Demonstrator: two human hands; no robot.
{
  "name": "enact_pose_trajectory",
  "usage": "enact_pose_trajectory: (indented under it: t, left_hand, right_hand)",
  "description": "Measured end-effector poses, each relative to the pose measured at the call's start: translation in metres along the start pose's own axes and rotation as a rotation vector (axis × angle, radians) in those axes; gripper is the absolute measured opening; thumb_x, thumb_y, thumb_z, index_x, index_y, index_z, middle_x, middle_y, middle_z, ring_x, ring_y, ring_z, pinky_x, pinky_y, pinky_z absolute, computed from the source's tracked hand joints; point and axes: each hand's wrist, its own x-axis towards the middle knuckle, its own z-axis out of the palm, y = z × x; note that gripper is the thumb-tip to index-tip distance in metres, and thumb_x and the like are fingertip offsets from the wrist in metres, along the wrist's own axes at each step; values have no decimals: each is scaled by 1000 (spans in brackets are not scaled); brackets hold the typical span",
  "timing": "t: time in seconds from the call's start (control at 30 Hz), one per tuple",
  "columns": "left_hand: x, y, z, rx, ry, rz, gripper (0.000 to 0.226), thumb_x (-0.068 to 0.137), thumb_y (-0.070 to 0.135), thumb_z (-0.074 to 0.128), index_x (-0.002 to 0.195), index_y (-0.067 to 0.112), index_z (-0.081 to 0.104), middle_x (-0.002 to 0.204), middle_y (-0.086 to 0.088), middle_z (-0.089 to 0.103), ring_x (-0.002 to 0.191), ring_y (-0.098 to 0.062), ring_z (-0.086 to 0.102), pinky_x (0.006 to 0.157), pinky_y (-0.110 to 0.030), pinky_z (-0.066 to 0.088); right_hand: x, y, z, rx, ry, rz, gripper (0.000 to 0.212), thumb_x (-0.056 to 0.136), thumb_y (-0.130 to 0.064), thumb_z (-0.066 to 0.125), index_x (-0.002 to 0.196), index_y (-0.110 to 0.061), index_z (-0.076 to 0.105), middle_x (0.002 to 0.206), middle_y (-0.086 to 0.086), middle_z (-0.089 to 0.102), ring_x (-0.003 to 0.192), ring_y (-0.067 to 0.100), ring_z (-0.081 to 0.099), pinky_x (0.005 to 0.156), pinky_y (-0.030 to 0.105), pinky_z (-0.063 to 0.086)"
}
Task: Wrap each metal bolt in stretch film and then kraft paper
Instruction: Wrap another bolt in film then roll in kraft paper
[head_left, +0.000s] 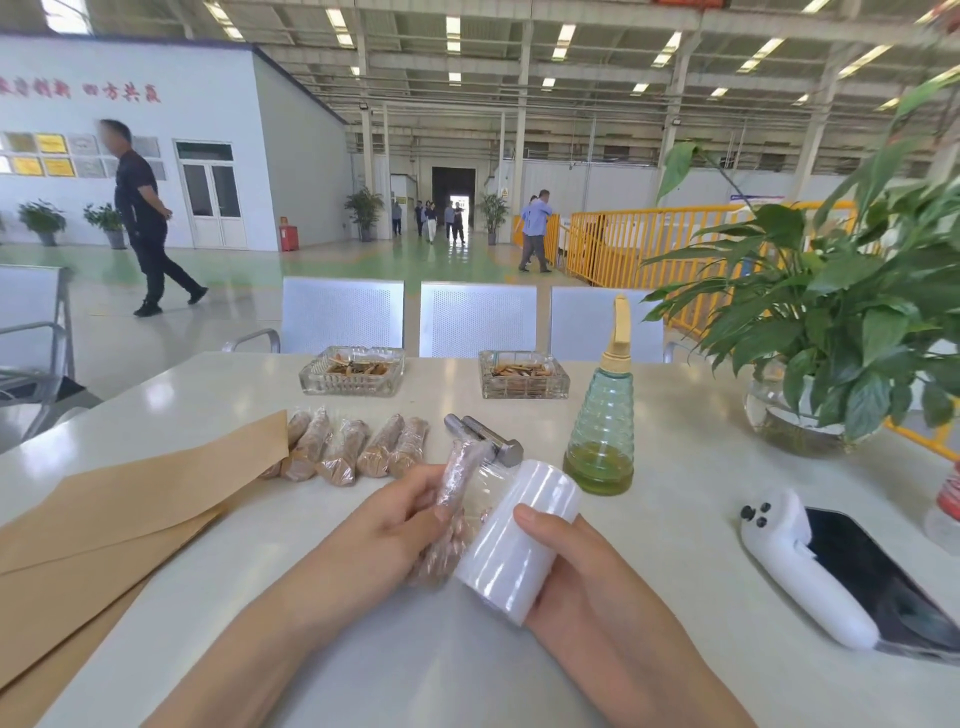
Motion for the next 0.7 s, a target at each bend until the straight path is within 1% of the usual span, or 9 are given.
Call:
enact_pose_trajectory:
  t: [0.1, 0.17, 0.23, 0.27, 0.37, 0.47, 0.57, 0.63, 0.7]
  left_hand:
    - [-1, -1, -3, -63, 14, 18, 24, 101, -1, 56, 121, 8, 66, 99, -13, 74, 85, -17, 70, 69, -21, 54]
    - [1, -3, -5, -62, 48, 9, 23, 96, -1, 65, 117, 9, 68, 85, -8, 73, 75, -14, 68, 65, -19, 50]
    - [2, -3, -6, -26, 83, -16, 28, 90, 3, 76, 114, 16, 69, 79, -5, 69, 73, -18, 63, 66, -26, 45]
    - [3, -4, -6, -13, 95, -25, 33, 85, 7, 81, 113, 19, 68, 76, -5, 65, 72, -20, 59, 66, -29, 41]
    - [2, -2, -2, -52, 89, -29, 38, 78, 19, 79, 112, 24, 63, 75, -5, 54, 67, -19, 50, 60, -28, 41]
    - [0, -1, 4, -114, 57, -38, 30, 94, 16, 73, 116, 25, 55, 96, -27, 63, 79, -25, 50, 73, -38, 38]
    - [-1, -2, 8, -89, 75, -57, 24, 100, 12, 61, 122, 15, 51, 109, -29, 66, 85, -28, 61, 79, -42, 43]
    - [0, -4, 9, -61, 124, -72, 23, 99, 12, 62, 120, 8, 54, 106, -28, 69, 87, -29, 67, 79, -40, 49]
    - [2, -7, 9, -38, 161, -74, 16, 101, 10, 61, 116, 6, 56, 95, -24, 73, 78, -25, 69, 69, -33, 52]
  right_hand:
    - [0, -2, -1, 4, 25, -1, 58, 88, -10, 73, 144, -10, 56, 138, 24, 63, 131, 40, 58, 112, 57, 45]
    - [0, -2, 0, 14, 31, -3, 62, 83, -18, 74, 142, -8, 57, 132, 22, 66, 124, 38, 63, 96, 50, 56]
    - [0, -2, 0, 49, 29, 5, 61, 83, -19, 74, 141, -6, 57, 126, 22, 68, 114, 37, 67, 78, 42, 59]
    - [0, -1, 0, 68, 18, 12, 60, 85, -18, 73, 141, -5, 57, 128, 23, 67, 114, 37, 67, 76, 42, 59]
    - [1, 1, 2, 103, -56, 42, 51, 96, -16, 66, 143, -1, 54, 138, 30, 60, 125, 40, 62, 88, 44, 57]
    - [4, 3, 1, 125, -74, 54, 53, 95, -17, 67, 144, 0, 53, 139, 32, 58, 130, 43, 58, 94, 48, 55]
    - [5, 3, -1, 84, -62, 45, 57, 92, -18, 69, 144, -2, 52, 137, 30, 60, 131, 43, 58, 104, 52, 51]
    - [4, 3, -1, 45, -52, 33, 60, 89, -18, 70, 144, -4, 53, 137, 28, 62, 131, 42, 58, 111, 56, 46]
    - [4, 4, -2, -1, -30, 20, 61, 86, -17, 71, 143, -5, 54, 135, 26, 64, 129, 41, 60, 111, 58, 45]
